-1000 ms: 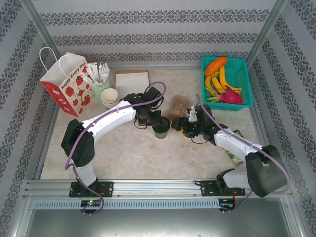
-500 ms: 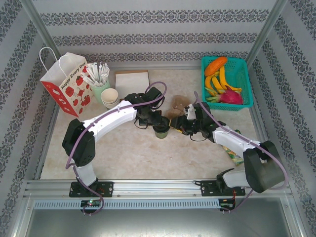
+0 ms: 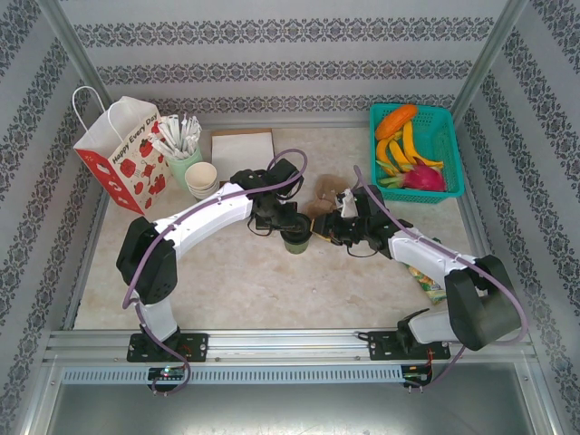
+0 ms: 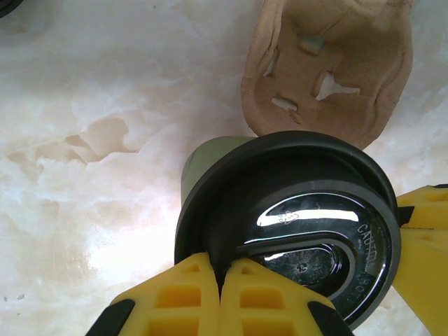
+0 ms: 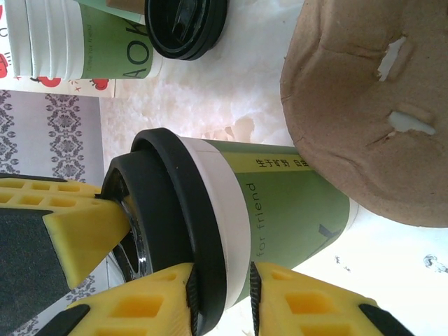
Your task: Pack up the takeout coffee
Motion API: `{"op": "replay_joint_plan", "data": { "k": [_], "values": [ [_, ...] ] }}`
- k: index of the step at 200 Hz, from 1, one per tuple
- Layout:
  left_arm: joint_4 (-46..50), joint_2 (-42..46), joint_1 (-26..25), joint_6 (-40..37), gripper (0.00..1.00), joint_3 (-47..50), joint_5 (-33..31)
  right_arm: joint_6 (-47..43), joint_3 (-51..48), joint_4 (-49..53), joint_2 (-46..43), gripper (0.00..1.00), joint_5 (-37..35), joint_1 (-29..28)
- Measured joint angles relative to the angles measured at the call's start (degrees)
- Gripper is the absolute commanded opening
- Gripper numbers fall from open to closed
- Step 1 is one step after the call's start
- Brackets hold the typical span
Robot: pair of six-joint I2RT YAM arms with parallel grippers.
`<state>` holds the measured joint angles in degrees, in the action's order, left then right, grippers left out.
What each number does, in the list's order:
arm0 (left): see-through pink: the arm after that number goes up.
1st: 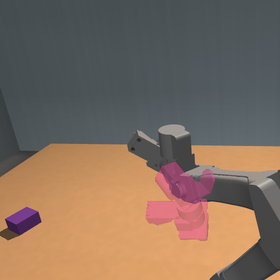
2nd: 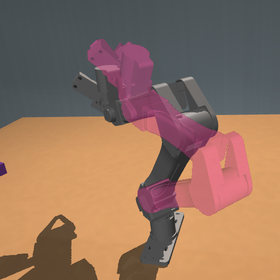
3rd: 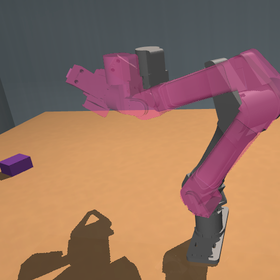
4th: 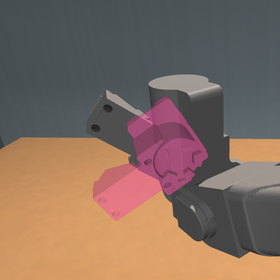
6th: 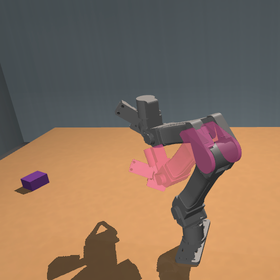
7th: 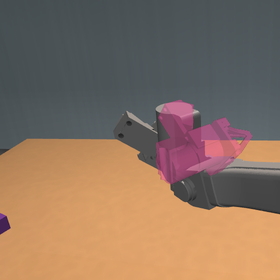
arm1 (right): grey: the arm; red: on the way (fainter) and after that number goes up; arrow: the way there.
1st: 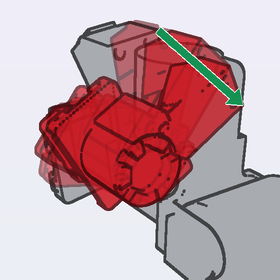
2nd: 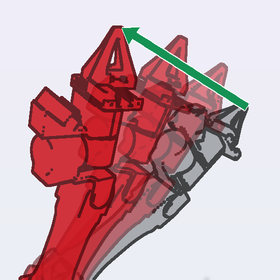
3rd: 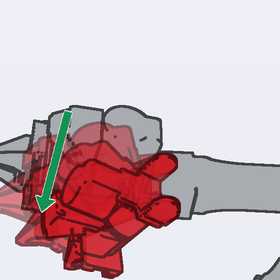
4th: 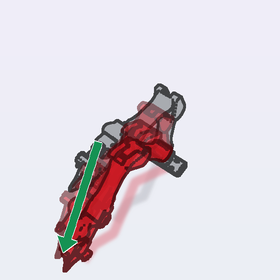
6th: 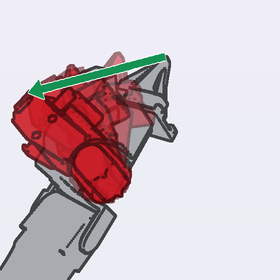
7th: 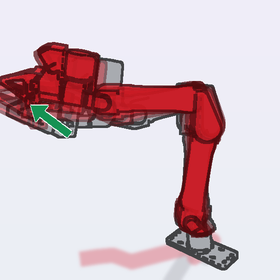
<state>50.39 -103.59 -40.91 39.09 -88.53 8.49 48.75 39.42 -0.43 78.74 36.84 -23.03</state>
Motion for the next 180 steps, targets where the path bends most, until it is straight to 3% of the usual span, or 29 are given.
{"op": "replay_joint_plan", "data": {
  "k": [136, 180],
  "values": [
    [2.3, -2.6, 0.2, 0.2, 0.00, -2.6, 0.3, 0.1, 2.8, 5.1, 2.2, 0.22, -2.1, -0.1],
    [0.4, -2.9, 2.1, 0.2, 0.00, 0.0, 5.2, -0.1, 2.4, 4.6, 2.7, 0.24, -2.0, -0.4]
  ]
}}
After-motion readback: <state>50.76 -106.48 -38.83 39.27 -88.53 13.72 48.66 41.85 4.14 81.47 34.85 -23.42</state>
